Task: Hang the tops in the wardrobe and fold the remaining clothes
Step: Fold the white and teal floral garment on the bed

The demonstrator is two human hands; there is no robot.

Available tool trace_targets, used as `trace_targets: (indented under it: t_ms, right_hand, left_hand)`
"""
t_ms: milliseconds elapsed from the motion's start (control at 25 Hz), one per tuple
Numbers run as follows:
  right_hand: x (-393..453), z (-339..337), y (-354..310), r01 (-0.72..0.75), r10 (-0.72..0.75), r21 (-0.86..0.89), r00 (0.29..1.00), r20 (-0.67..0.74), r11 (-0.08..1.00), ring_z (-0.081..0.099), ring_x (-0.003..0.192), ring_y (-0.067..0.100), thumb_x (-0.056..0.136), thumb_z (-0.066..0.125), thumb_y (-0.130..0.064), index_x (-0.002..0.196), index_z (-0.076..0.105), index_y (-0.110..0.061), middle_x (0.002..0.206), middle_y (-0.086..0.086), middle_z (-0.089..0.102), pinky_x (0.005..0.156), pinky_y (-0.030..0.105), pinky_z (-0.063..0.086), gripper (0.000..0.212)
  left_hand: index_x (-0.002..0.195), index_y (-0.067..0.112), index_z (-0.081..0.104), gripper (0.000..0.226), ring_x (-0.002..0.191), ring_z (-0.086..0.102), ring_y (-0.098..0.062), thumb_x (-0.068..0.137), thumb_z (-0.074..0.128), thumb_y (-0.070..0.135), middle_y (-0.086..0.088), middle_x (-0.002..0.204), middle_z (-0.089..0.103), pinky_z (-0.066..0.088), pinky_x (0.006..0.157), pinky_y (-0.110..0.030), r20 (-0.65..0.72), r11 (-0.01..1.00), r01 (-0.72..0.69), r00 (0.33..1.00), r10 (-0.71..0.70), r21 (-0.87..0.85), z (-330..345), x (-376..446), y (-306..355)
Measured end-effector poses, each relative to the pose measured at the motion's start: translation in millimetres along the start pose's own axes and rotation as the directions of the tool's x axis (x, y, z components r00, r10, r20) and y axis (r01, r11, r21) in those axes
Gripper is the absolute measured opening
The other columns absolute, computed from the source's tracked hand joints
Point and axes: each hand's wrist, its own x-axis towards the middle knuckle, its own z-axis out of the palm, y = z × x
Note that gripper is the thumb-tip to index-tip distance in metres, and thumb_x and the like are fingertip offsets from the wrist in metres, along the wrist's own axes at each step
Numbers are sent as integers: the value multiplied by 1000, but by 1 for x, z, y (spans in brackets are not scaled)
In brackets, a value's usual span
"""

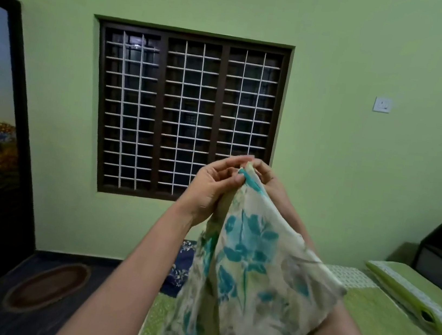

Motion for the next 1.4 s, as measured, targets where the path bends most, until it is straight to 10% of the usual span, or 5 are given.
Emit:
trace_targets:
  t_ms: [320, 520, 680, 1160, 1400]
  right_hand:
    - [-58, -21, -36, -298, 243, -404, 953, -181, 865, 55, 72, 12, 82, 59, -42, 84, 61, -21, 83, -4, 60, 64, 23, 46, 21]
    - [-111, -36, -26, -396, 620, -918, 728, -293, 32, 52, 65, 15, 81, 66, -53, 73, 59, -14, 68, -4, 55, 55, 26, 35, 40]
    - [-147, -64, -43, -467, 414, -860, 755, -508, -204, 52, 72, 21, 87, 56, -57, 69, 59, -16, 72, 0, 54, 54, 28, 36, 45]
    - [-300, -118, -124, -453, 360, -832, 754, -549, -319, 59, 79, 15, 83, 60, -59, 102, 71, -24, 88, -4, 67, 65, 29, 48, 40]
    - [-351, -159, -163, -596, 140, -775, 803, -580, 210, 66, 55, 10, 72, 82, -26, 80, 75, -13, 62, 1, 69, 63, 29, 58, 16]
  left_hand:
    - [92, 14, 69, 5, 69, 61, -9, 87, 67, 12, -2, 80, 66, 53, 62, -22, -336, 949, 44, 939, 67, 312, -9, 9, -37]
    - [89, 24, 60, 14, 85, 58, -26, 88, 60, 38, -9, 97, 59, 50, 81, -44, -357, 800, 76, 917, 179, 595, -13, 17, -73]
    - [95, 17, 50, 6, 88, 54, -17, 95, 56, 19, 0, 94, 56, 39, 71, -23, -282, 637, 107, 942, 180, 764, 5, -1, -94]
    - [110, 15, 66, 25, 78, 58, -18, 95, 56, 32, 0, 95, 64, 38, 52, -26, -425, 492, 395, 903, -55, 776, 138, -90, -154]
    - [113, 4, 60, 20, 56, 64, -7, 96, 54, 14, -9, 92, 67, 51, 51, -19, -412, 671, 420, 893, -184, 611, 213, -105, -166]
